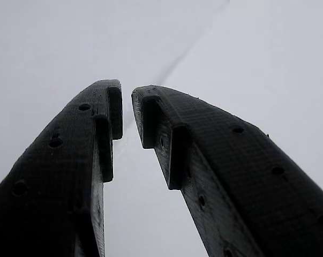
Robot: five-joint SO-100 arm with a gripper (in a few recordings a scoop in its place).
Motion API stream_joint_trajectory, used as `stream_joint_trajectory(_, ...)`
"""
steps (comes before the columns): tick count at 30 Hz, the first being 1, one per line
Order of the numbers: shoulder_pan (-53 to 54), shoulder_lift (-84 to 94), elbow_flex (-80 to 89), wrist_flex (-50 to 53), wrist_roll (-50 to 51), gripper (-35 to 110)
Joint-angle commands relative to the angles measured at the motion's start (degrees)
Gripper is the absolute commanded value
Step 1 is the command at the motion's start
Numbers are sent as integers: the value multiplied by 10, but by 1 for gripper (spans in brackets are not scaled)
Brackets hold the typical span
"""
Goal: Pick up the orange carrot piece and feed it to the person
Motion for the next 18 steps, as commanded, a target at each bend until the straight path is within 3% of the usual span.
stream_joint_trajectory(1,65,-47,-75,3,-50,-2)
stream_joint_trajectory(18,237,-225,-240,10,-176,-2)
